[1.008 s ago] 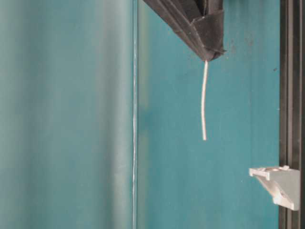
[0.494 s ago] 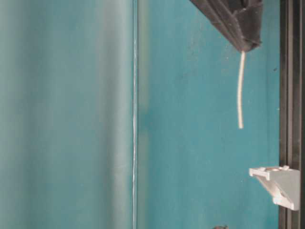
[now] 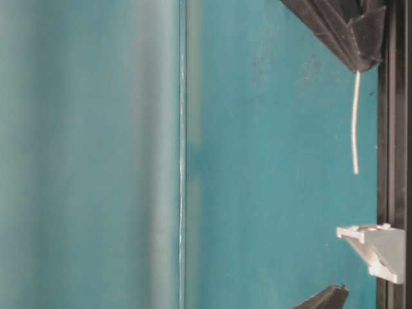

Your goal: Insert the wire into the hole on the left side and pull it with the left arm.

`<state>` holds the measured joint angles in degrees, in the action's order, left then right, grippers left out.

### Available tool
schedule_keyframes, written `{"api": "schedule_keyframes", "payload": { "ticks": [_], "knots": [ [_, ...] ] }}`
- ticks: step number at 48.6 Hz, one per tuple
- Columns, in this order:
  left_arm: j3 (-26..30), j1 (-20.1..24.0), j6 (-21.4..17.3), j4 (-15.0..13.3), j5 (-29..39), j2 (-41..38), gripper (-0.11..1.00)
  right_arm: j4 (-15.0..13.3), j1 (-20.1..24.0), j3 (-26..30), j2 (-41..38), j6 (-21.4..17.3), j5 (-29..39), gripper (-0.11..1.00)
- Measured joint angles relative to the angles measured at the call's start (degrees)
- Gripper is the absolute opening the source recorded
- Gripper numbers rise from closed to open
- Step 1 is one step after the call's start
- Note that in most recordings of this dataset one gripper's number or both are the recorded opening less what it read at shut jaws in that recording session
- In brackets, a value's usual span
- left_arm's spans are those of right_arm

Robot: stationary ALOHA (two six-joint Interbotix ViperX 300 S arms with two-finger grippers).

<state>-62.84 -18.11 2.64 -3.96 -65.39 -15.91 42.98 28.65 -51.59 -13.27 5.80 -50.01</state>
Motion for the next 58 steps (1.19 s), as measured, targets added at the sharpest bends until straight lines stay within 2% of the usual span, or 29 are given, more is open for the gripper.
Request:
{"api": "schedule_keyframes", "payload": {
  "ticks": [58],
  "knots": [
    [0.4, 1.5, 0.0, 0.0, -0.1, 0.1, 0.66, 0.0, 0.1, 1.1, -3.3, 0.4, -1.9, 0.01]
  ]
}}
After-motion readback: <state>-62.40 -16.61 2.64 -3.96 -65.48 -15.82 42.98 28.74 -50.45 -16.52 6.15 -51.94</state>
